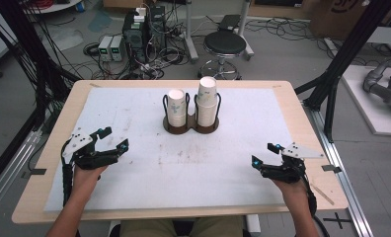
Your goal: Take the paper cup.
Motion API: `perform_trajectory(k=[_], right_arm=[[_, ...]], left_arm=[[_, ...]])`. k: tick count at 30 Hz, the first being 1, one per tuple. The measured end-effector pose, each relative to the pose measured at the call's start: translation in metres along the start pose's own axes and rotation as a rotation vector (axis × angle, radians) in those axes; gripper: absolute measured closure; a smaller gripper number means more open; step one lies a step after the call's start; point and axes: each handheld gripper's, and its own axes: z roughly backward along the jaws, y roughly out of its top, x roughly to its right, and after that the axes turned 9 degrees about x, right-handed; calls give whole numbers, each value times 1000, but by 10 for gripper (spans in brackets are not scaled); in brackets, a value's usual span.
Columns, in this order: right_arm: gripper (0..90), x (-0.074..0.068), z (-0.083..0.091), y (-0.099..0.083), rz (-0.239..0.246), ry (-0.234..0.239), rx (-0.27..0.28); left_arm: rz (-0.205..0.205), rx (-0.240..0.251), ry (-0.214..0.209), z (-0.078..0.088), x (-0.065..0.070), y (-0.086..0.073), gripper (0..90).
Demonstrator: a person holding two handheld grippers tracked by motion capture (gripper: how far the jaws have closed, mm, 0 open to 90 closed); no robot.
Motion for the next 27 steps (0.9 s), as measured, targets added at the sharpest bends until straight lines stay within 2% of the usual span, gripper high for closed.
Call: perform_trajectory(k=[7,12,16,18,20,23,27], right_arm=[[202,2,0,-1,-15,2,0],[203,0,1,-2,-3,7,-10],[202,-2,3,-1,-3,6,-8],[202,-2,5,-1,-2,6,-7],[202,-1,5,-1,-4,7,-6],[202,0,6,-1,-8,1,0],[202,0,6,-1,-13,7,-2]], left_arm=[[6,-3,-11,-10,4,9,167],[-2,-10,-31,-18,6,17,166],[0,-2,-50,-34,11,30,166],[20,2,-79,-43,12,36,166],[6,-6,-92,-52,14,41,166],[21,-26,-118,-68,14,48,166],[14,-26,-150,-89,14,60,170]])
